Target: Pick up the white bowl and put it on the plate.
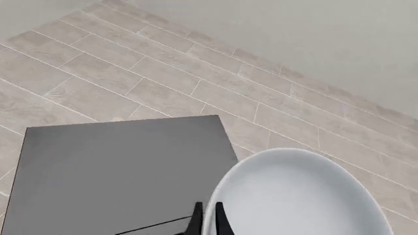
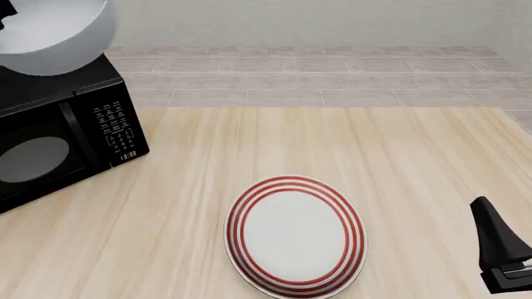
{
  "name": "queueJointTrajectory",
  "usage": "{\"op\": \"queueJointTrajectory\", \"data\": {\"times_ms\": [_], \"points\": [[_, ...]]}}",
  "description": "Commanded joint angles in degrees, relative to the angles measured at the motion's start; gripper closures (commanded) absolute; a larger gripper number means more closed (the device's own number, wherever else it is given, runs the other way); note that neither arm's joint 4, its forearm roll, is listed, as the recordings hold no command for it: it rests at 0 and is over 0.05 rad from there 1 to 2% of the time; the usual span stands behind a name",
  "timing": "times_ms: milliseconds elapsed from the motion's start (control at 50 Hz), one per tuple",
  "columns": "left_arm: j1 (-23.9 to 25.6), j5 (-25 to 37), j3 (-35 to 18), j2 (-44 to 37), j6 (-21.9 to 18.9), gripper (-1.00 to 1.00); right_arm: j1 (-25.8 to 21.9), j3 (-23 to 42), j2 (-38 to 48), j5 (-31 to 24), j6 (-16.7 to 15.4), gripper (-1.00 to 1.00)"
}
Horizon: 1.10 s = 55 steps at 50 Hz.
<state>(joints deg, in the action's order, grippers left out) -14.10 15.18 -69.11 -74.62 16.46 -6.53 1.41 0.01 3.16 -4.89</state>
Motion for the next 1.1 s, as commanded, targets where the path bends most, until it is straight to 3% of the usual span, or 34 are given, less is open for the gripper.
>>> {"op": "queueJointTrajectory", "data": {"times_ms": [20, 320, 600, 840, 1100], "points": [[9.0, -0.7, 5.8, 8.7, -3.8, 1.0, -0.1, -0.6, 0.0, 0.8, 0.2, -1.0], [20.4, -3.9, 13.7, 13.2, -8.4, 1.0, -0.2, 0.6, 0.0, -0.4, 0.2, -1.0], [31.1, -11.0, 21.8, 10.6, -10.9, 1.0, 0.0, 0.4, 0.0, 0.1, 0.2, -1.0], [36.7, -18.2, 25.4, 3.0, -11.3, 1.0, 0.0, 0.2, 0.0, 0.4, 0.3, -1.0], [40.4, -22.1, 26.4, -2.5, -12.7, 1.0, -0.6, -0.1, 0.0, 0.4, 0.1, -1.0]]}}
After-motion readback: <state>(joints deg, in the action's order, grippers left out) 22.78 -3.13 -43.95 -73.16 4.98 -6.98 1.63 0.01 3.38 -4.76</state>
